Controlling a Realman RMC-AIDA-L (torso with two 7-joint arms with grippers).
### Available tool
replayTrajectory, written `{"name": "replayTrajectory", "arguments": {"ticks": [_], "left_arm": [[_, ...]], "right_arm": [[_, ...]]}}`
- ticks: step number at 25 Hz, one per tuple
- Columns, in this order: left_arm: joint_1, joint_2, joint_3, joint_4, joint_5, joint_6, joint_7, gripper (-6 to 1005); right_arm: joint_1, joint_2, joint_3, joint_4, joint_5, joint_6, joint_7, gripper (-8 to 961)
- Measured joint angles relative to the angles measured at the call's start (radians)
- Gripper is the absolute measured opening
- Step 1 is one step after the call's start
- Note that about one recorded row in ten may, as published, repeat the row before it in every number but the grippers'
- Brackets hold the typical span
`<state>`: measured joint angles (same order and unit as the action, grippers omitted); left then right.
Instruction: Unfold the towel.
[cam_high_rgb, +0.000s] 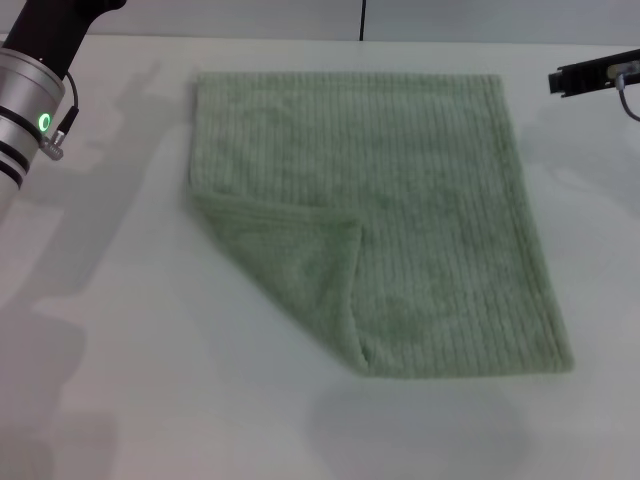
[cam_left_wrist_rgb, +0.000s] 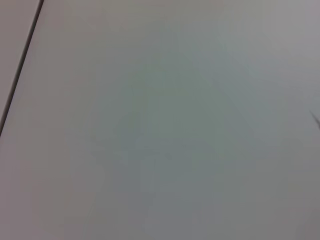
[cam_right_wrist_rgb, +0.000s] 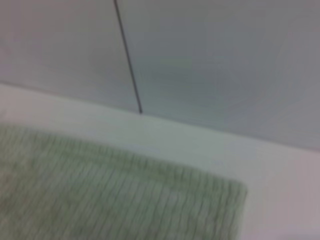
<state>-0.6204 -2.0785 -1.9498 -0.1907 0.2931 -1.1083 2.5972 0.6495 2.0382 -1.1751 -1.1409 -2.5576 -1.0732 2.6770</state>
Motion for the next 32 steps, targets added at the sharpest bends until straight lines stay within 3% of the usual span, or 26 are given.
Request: {"name": "replayTrajectory", "arguments": {"ticks": [3,10,32], "left_arm": [[0.001,0.0,0.002,-0.001,0.0,-0.002,-0.002,536],[0.0,0.0,0.006,-0.003,0.0,-0.014,-0.008,533],[0.0,0.0,0.008,0.007,0.001,-0.064,-0.025,524]], "right_arm": [[0.054,-0.024,0.019,0.075,-0.001,-0.056,-0.004,-1],[0.111,-0.055,0.038,0.166,-0.001,-0.11,-0.027,-1],[0.265,-0.099,0.046,0.469,0.002,-0.135,-0.119,-2]]}}
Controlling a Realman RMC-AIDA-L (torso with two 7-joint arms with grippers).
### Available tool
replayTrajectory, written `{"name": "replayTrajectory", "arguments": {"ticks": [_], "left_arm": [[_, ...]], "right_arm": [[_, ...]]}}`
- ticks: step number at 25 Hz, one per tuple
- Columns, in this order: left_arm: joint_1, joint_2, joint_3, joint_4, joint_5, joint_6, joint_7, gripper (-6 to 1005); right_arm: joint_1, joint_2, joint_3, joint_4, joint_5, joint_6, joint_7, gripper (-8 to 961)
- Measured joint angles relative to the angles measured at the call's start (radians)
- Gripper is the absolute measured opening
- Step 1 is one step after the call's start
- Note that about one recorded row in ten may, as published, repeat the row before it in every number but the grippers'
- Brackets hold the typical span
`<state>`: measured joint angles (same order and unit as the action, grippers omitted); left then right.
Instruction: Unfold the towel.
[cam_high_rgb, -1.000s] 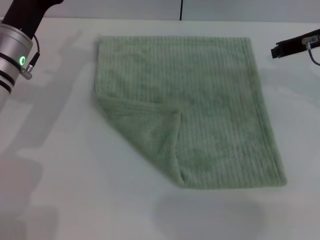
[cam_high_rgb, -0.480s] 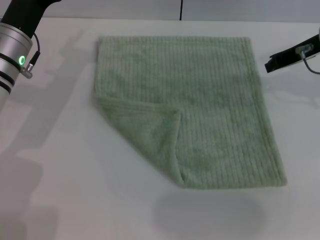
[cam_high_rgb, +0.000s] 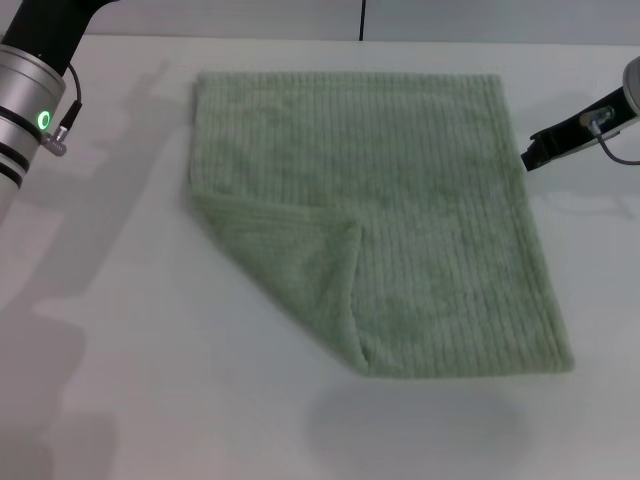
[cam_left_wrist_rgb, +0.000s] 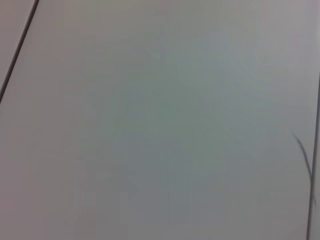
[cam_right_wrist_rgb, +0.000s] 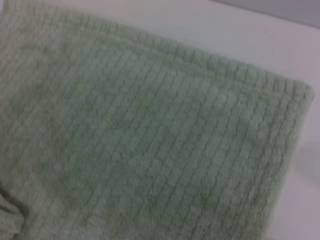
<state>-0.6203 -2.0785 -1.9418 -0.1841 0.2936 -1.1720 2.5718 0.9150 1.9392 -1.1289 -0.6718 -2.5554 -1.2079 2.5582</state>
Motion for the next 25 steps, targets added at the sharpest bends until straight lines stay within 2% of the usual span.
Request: {"name": "replayTrajectory", "arguments": {"ticks": [1,9,11,25], "left_arm": [[-0.002,0.0,0.0,0.0,0.003,0.0,0.0,523],[-0.004,0.0,0.032,-0.006,-0.001,0.0,-0.001,520],[-0.004,0.0,0.036,-0.007,-0.001,0.0,-0.001,519],[-0.011,0.0,0.038,-0.008,-0.001,-0.001,-0.001,513]], "right_arm": [[0.012,-0.007,0.0,0.03,0.002,0.001,-0.005,-2],[0.042,-0.017,0.002,0.099,0.004,0.005,-0.03,-2],[0.071,-0.024,0.008,0.157,0.004,0.005,-0.055,-2],[0.085,-0.023,0.012,0.227,0.005,0.034,-0.081,-2]]}}
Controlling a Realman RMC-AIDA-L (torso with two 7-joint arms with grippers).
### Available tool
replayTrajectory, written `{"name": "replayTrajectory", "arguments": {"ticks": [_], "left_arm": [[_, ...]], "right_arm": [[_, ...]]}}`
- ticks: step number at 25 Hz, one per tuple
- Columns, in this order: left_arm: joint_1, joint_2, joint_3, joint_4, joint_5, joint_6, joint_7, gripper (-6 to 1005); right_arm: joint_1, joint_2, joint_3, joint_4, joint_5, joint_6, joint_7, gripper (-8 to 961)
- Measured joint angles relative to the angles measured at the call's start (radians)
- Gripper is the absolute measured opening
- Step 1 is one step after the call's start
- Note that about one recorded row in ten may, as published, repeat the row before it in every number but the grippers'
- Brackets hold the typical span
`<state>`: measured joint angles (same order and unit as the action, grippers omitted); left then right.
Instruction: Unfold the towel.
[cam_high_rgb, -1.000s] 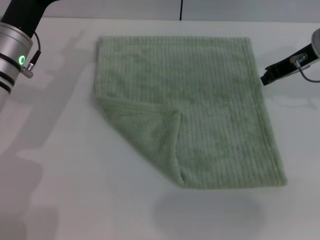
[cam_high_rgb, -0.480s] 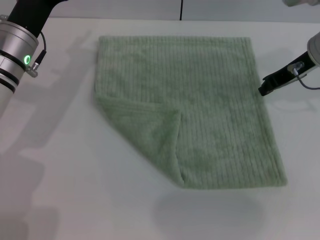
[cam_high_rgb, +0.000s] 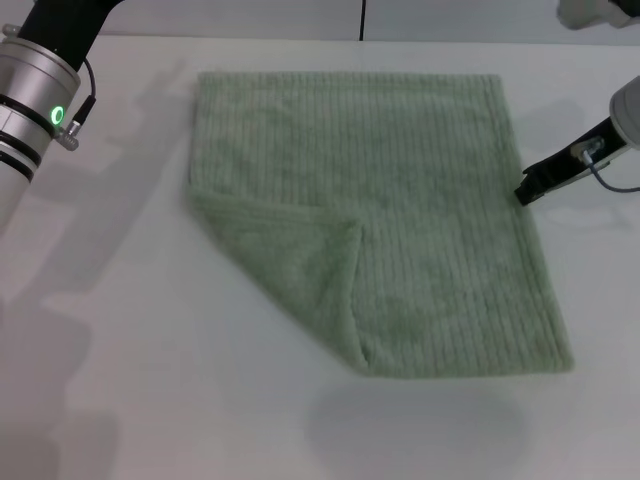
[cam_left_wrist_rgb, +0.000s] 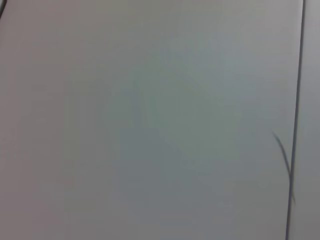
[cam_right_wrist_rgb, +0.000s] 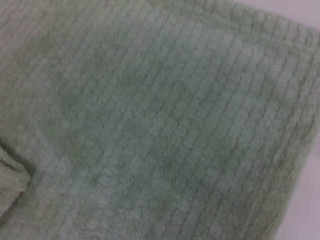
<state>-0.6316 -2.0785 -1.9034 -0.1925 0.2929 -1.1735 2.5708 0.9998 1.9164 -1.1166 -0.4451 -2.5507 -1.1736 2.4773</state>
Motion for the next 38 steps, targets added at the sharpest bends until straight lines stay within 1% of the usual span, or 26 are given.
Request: {"name": "replayTrajectory", "arguments": {"ticks": [9,14,27,38], "left_arm": [[-0.006,0.0,0.001,-0.001,0.0,0.0,0.0,509],[-0.007,0.0,0.001,-0.001,0.0,0.0,0.0,507],[-0.007,0.0,0.003,-0.001,0.001,-0.001,0.0,501],[-0.012,0.0,0.026,-0.004,0.002,-0.001,-0.001,497]], "right_arm": [[-0.008,0.015,0.0,0.009,0.001,0.005,-0.015,-1],[-0.001,0.016,0.0,0.029,0.001,0.013,-0.02,-1],[-0.003,0.018,0.0,0.031,0.0,0.017,-0.026,-2],[-0.007,0.019,0.0,0.033,0.0,0.021,-0.026,-1]]}}
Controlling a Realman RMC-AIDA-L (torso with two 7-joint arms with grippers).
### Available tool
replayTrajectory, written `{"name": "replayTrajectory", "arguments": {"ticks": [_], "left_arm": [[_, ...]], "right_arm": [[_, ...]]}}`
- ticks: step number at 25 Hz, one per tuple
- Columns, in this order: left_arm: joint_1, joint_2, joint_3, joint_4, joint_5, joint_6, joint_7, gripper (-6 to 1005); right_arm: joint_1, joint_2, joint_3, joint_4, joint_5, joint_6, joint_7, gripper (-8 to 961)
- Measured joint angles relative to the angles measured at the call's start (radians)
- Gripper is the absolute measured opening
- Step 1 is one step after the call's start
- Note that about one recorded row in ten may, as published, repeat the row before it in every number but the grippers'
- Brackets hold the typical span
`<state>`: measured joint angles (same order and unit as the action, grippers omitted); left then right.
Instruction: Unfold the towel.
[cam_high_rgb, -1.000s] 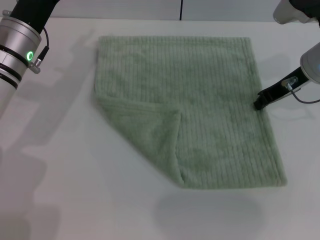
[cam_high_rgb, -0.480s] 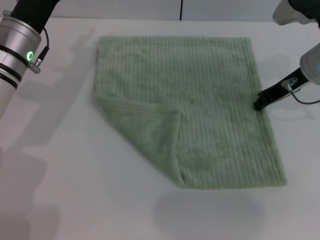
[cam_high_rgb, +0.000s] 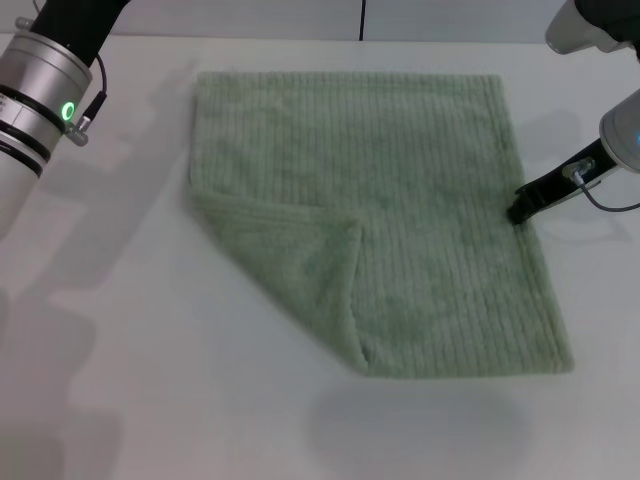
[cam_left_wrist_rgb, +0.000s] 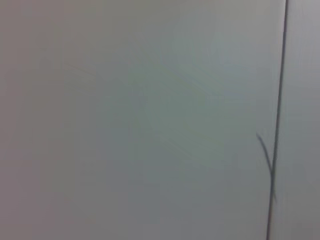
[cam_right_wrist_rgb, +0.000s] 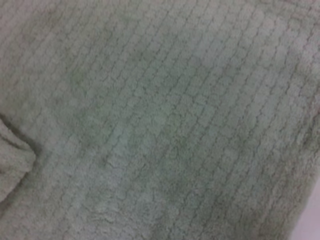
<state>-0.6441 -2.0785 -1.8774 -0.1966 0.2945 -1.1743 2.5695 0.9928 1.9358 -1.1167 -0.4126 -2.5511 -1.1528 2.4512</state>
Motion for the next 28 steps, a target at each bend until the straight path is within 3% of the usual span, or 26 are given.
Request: {"name": "replayTrajectory", "arguments": {"ticks": [4,10,12,13,19,20,24,25,26,28], "left_arm": [[0.001,0.01,0.074,-0.049,0.008,0.065,-0.078,495],[0.031,0.035,0.203,-0.212,0.067,0.262,-0.241,492],[0.036,0.052,0.215,-0.263,0.16,0.302,-0.336,492],[0.034,0.068,0.217,-0.298,0.268,0.322,-0.432,491],[0.025,0.102,0.211,-0.359,0.482,0.332,-0.625,489],[0.023,0.12,0.21,-0.403,0.604,0.333,-0.726,488],[0.021,0.134,0.209,-0.439,0.707,0.333,-0.811,486],[0.017,0.143,0.209,-0.466,0.805,0.33,-0.892,486],[0.017,0.143,0.209,-0.466,0.805,0.33,-0.892,486],[0.007,0.15,0.209,-0.494,0.927,0.327,-0.989,485]], "right_arm": [[0.0,0.0,0.0,0.001,0.0,0.005,0.0,-1],[0.005,0.0,0.0,0.014,0.0,0.01,0.0,-1],[0.006,0.0,0.0,0.014,0.0,0.01,0.0,-1],[0.007,0.0,0.0,0.014,0.0,0.01,0.0,-1],[0.007,0.0,0.0,0.014,0.0,0.01,0.0,-2],[0.007,0.0,0.0,0.014,0.0,0.01,0.0,-2],[0.007,0.0,0.0,0.014,0.0,0.01,0.0,-2],[0.007,0.0,0.0,0.014,0.0,0.01,0.0,-2],[0.007,0.0,0.0,0.014,0.0,0.01,0.0,-2],[0.007,0.0,0.0,0.014,0.0,0.01,0.0,-2]]}}
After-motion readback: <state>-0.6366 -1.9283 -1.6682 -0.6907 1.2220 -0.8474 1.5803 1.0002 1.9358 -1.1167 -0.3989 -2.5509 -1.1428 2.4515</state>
